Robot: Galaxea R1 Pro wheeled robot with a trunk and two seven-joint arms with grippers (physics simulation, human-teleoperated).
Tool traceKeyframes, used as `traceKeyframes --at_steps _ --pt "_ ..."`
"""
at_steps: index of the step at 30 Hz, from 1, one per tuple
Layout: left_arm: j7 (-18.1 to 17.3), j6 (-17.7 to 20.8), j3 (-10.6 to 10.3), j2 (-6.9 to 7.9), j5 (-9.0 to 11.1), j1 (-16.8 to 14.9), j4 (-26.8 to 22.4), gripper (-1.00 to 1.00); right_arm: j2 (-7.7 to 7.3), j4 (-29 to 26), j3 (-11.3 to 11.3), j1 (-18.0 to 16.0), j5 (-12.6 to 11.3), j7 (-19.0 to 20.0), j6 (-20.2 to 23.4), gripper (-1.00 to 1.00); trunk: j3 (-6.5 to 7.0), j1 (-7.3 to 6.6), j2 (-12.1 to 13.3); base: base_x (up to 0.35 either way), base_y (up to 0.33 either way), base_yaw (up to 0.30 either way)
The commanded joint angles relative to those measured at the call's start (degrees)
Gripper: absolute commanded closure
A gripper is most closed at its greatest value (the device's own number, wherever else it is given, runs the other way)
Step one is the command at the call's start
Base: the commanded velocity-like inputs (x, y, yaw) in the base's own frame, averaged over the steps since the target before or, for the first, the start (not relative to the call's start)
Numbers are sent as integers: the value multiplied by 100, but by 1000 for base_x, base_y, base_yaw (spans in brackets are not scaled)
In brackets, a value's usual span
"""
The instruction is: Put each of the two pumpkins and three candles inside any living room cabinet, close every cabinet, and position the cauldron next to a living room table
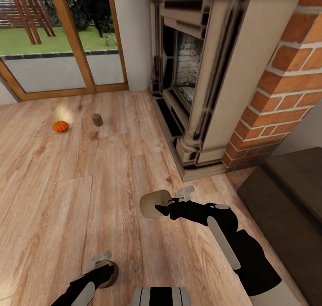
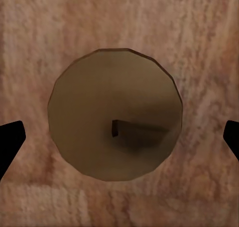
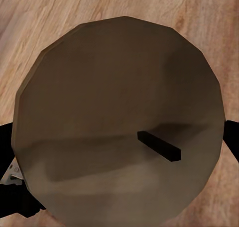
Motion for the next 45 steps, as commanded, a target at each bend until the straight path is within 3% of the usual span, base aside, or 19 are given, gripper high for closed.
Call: traceKeyframes --at_steps 1,41,45 --pt "49 6 -25 7 43 -4 -11 -100 -3 -4 3 -4 -2 11 23 100 -4 -1 -2 3 0 0" --pt "49 -12 -32 7 35 -4 -11 -100 -3 26 3 -4 42 11 23 100 -4 -1 -2 26 19 0" --pt "50 -12 -28 7 35 -4 -11 -100 -3 19 3 -4 42 11 24 100 -93 9 -7 0 0 0"
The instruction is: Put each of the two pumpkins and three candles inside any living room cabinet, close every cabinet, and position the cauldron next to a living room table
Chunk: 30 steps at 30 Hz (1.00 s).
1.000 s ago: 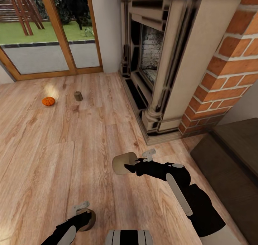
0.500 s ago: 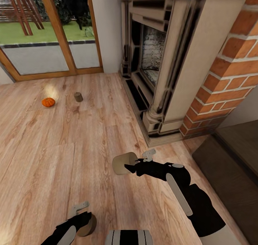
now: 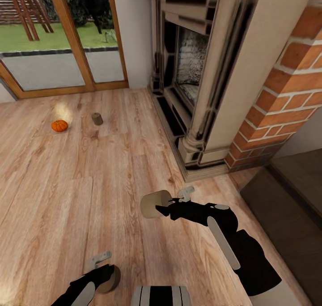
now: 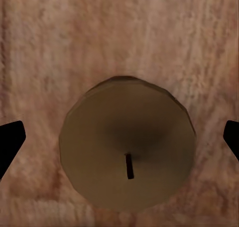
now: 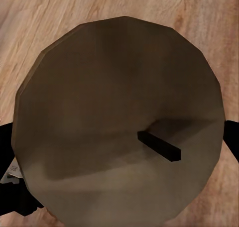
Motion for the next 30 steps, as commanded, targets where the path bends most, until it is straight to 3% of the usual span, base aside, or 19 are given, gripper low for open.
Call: traceKeyframes --at_steps 1,8,13,19,30 --pt "50 6 -24 8 45 -4 -11 -100 -3 -7 2 -4 -7 12 23 100 -27 1 -4 0 0 0" --pt "52 5 -22 8 48 -4 -8 -100 -3 6 2 -4 0 6 22 100 -182 19 -13 0 0 0" --pt "50 -21 -22 5 50 -4 -8 -100 -3 14 2 -4 9 3 22 100 -182 19 -13 0 0 0" --pt "50 -53 -22 7 50 -4 -7 -100 -3 13 2 -4 10 1 22 100 -315 35 -21 0 0 0" --pt "48 -55 -30 -1 50 -4 -7 -100 -3 8 2 -4 10 2 22 100 -315 35 -21 0 0 0"
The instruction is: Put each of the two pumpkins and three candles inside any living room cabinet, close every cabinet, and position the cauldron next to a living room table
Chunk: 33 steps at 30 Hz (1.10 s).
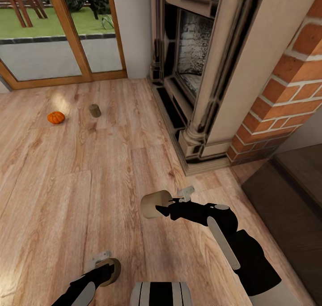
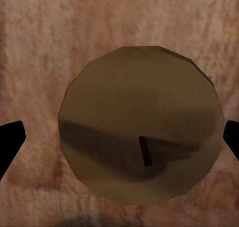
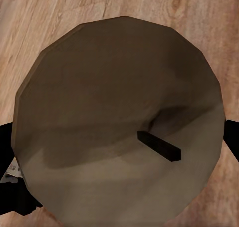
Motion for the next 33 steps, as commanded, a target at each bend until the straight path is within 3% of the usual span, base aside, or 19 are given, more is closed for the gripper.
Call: traceKeyframes --at_steps 1,11,18,23,25,33 --pt "49 6 -25 7 41 -4 -12 -100 -3 -5 3 -4 -1 11 23 100 -4 -1 -2 0 0 0" --pt "40 6 -65 7 -250 -4 -9 -100 -3 4 3 -4 -1 -14 23 100 -4 -1 -2 0 0 0" --pt "1 -9 -69 9 -259 -4 -7 -100 -3 4 4 -4 -1 -15 23 100 -4 -1 -2 0 0 0" --pt "-526 -11 -58 16 -267 -4 -8 -100 -3 4 3 -4 -1 -15 23 100 -4 -1 -2 0 0 0" --pt "-586 -15 -43 16 -267 -4 -7 -100 -3 4 3 -4 -1 -15 23 100 -4 -1 -2 0 0 0" --pt "-612 -20 -23 16 -275 -4 -11 -100 -3 4 3 -4 -1 -20 23 100 -4 -1 -2 0 0 0"
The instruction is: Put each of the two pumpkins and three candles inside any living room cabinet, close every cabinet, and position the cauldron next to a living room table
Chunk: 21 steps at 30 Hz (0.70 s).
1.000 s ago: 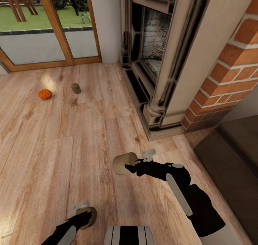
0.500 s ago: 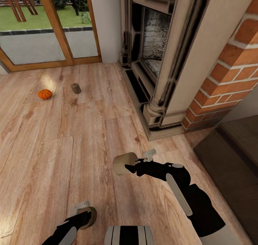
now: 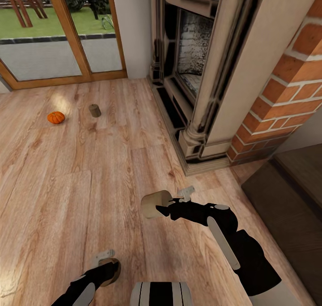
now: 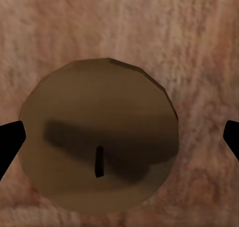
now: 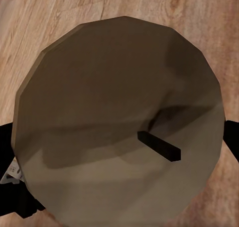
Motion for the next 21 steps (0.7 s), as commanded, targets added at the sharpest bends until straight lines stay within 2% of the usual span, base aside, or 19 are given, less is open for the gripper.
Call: traceKeyframes --at_steps 1,10,16,21 --pt "58 6 -23 8 50 -3 -13 -100 -3 -5 5 -4 -2 10 23 100 -4 -1 -2 0 0 0" --pt "88 -127 8 8 65 -3 -5 -100 -3 3 4 -4 -2 8 23 100 -4 -1 -2 0 0 0" --pt "89 -182 -9 6 37 -3 247 -100 -3 4 3 -4 0 8 23 100 -4 -1 -2 0 0 0" --pt "89 -211 -10 7 38 -3 286 -100 -3 4 3 -4 1 8 23 100 -115 12 -8 0 0 0"
